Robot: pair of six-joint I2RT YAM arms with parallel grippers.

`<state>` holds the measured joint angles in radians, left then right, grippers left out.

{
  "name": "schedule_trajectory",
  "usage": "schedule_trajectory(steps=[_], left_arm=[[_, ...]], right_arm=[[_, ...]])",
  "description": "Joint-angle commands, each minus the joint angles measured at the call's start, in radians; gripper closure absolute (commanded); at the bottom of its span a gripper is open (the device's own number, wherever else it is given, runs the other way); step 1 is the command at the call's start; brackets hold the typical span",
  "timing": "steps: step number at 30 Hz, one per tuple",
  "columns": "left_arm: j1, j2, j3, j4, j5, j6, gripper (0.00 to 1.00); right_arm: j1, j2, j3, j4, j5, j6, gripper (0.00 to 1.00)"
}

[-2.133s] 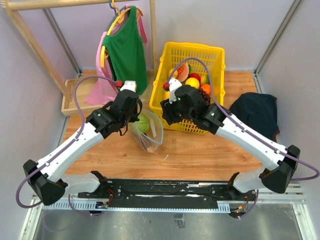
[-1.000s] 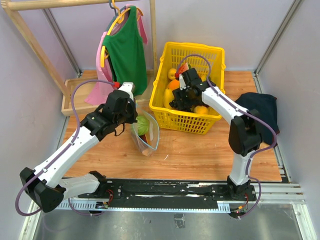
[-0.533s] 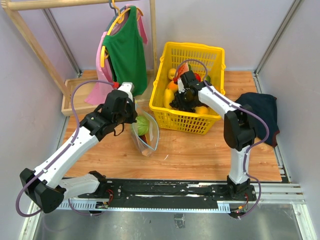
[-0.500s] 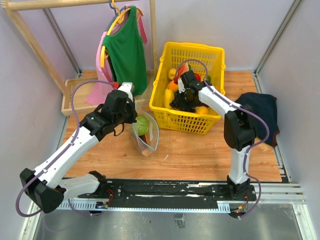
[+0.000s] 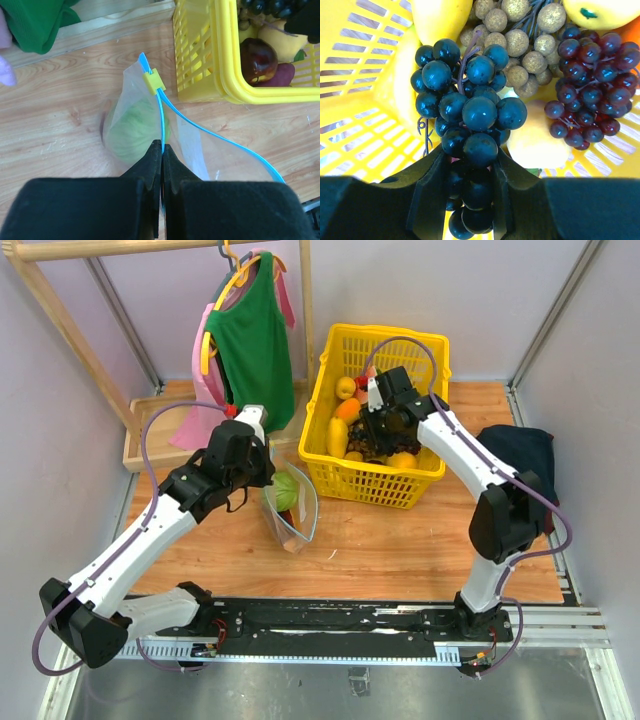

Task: Place the food in the zip-top bag and seal the zipper
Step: Pick up the fake fruit from the bin.

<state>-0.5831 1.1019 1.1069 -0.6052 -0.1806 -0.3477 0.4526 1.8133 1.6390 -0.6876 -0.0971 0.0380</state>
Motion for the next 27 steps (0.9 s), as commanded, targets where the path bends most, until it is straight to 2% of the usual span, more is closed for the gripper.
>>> schedule_trajectory(steps=[1,16,27], left_arm=[[0.012,-0.027,-0.009,0.042,0.014,0.009,1.0],[0.014,-0.029,-0.012,0.047,-0.004,0.012,0.99],[0.023,-0.035,-0.018,0.048,-0.04,0.001,1.0]], right_arm=[[-0.012,-0.073,-0.02,-0.024,0.026,0.037,0.99],[0.069,-0.336,-0.037,-0.07,0.091,0.093,0.99],[0.232,-0.435,-0.05,-0.067,0.006,0.196,0.99]])
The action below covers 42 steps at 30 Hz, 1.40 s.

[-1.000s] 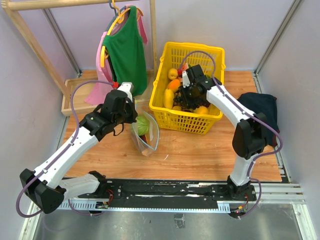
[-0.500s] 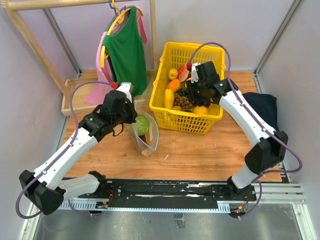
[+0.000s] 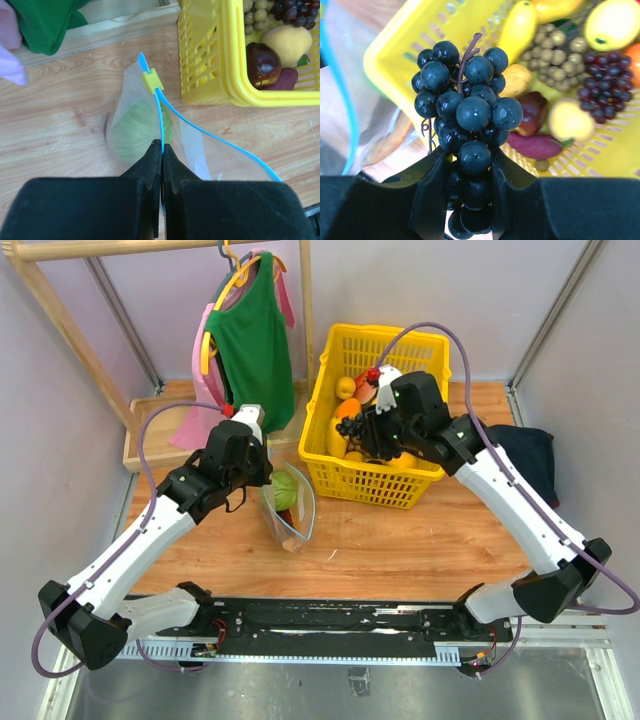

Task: Place the food in the zip-top bag and seal the zipper
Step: Pick up the fake fruit from the bin, then place the fake fruit in the zipper food storage bag.

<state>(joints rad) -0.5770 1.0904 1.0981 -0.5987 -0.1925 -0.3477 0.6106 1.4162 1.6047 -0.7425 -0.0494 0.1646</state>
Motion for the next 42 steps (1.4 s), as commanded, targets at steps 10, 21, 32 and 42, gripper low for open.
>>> schedule_trajectory(steps=[10,21,32,42], left_arm=[[0.029,-0.027,-0.009,0.043,-0.027,-0.007,1.0],[0.035,-0.027,-0.014,0.046,-0.029,-0.014,1.0],[0.042,-0.022,-0.013,0.045,-0.039,-0.024,1.0],[0.046,-0.03,-0.015,0.048,-0.03,-0.028,1.0]], right_arm=[[0.288,0.06,0.074,-0.09,-0.06,0.107,0.99],[0.394,0.167,0.202,-0.183,-0.076,0.126,0.99],[0.408,0.192,0.214,-0.169,-0.178,0.135,0.97],[0.401,0.299,0.272,-0.202,-0.201,0.18,0.96]])
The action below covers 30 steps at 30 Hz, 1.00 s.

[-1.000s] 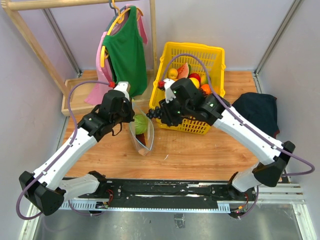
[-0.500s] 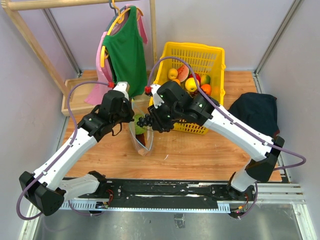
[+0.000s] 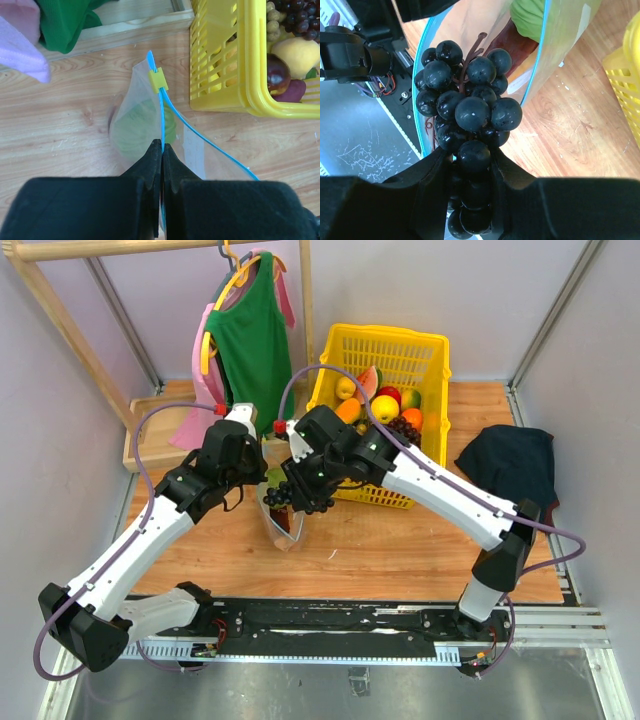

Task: Place the food in the zip-top bag and seal the zipper
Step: Place the fake fruit in the zipper food storage bag.

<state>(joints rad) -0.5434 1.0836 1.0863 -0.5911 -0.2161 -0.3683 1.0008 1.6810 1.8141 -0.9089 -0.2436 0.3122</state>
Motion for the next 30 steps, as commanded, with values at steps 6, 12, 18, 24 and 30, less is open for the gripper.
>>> schedule_trajectory(steps=[6,12,18,24,30], left_arm=[[0.014,-0.033,-0.009,0.053,0.037,-0.001,1.0],[0.014,-0.039,-0.014,0.065,0.084,0.004,0.99],[0.014,-0.047,-0.019,0.075,0.099,0.005,1.0],[0.014,-0.045,-0.024,0.076,0.086,-0.005,1.0],[0.015,-0.044,-0.027,0.072,0.062,-0.012,1.0]], right_arm=[[-0.031,0.061,0.062,-0.04,0.08,0.082,0.94],[-0.053,0.069,0.062,0.013,0.079,0.131,0.89],[-0.065,0.087,0.087,0.046,0.056,0.167,0.85],[-0.066,0.102,0.084,0.114,0.009,0.23,0.8],[-0.067,0.096,0.046,0.212,-0.054,0.301,0.77]])
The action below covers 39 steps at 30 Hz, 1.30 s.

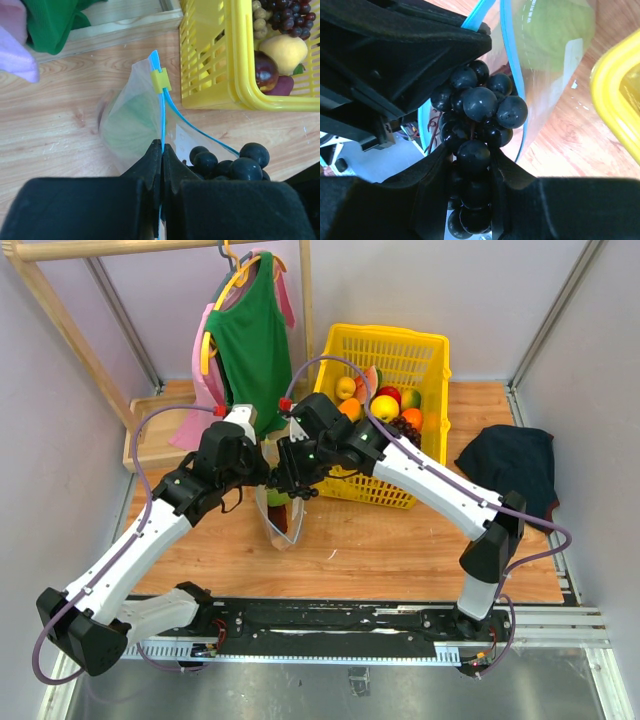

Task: Place the food in the zip-top bag and seal the zipper
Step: Place the fake fruit in the zipper food storage bag.

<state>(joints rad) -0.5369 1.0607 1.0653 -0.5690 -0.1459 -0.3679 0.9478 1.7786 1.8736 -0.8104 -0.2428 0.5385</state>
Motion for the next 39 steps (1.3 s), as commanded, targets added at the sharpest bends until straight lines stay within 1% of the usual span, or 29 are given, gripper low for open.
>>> schedule_trajectory(steps=[1,7,9,14,21,26,31,36,39], left_arm=[[0.008,-0.021,-0.005,0.049,-0.011,-0.012,1.0],[0.008,-0.021,-0.005,0.049,-0.01,-0.019,1.0],[0.009,-0.022,-0.005,0.049,-0.007,-0.02,1.0],[0.009,-0.021,-0.006,0.049,-0.001,-0.024,1.0],[0.009,-0.021,-0.005,0.049,0.0,-0.029,1.0],[0.012,-0.023,-0.007,0.049,0.004,-0.032,1.0],[0.018,-0.023,-0.01,0.047,-0.007,-0.037,1.0],[0.024,-0.023,-0.01,0.046,-0.019,-0.042,1.0],[0.027,-0.023,-0.012,0.044,-0.02,-0.042,1.0]], right_arm=[[-0.014,-0.005,-0.021,0.13,-0.057,0.083,0.77],[-0.013,-0.013,-0.077,0.2,-0.058,0.129,0.71],[-0.014,-0.013,-0.103,0.229,-0.059,0.149,0.7],[-0.012,-0.037,-0.195,0.36,-0.053,0.213,0.68],[-0.011,-0.091,-0.317,0.491,0.012,0.288,0.61],[-0.011,-0.082,-0.293,0.46,0.017,0.277,0.57],[-0.01,-0.089,-0.286,0.461,-0.011,0.267,0.49],[-0.01,-0.08,-0.258,0.454,-0.081,0.242,0.45],[-0.01,-0.092,-0.253,0.429,-0.081,0.207,0.45]])
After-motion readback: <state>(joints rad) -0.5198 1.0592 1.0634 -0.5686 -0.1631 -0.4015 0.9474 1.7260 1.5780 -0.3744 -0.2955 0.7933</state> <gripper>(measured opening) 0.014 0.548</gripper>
